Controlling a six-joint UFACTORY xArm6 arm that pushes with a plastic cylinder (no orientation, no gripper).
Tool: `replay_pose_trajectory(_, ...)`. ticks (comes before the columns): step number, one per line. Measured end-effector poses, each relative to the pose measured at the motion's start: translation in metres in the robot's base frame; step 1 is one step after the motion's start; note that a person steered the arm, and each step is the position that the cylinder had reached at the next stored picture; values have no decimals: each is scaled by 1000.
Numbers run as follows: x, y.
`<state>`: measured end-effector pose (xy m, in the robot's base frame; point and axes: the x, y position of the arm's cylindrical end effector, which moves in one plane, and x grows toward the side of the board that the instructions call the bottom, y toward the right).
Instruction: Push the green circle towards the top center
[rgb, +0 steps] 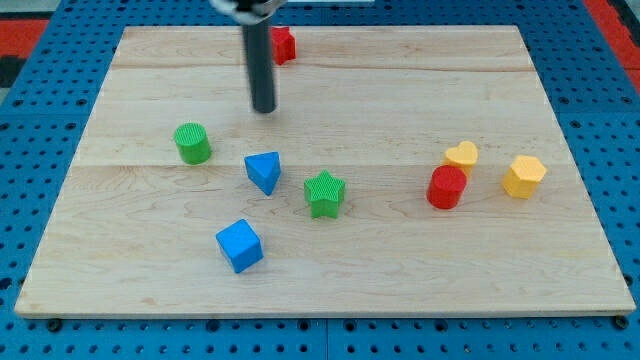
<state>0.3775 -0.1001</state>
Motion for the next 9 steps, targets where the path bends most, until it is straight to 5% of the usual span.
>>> replay_pose_trajectory(2,17,-127)
replay_pose_trajectory(4,79,-87)
replay_pose_trajectory(6,47,-85)
replay_pose_trajectory(9,37,64)
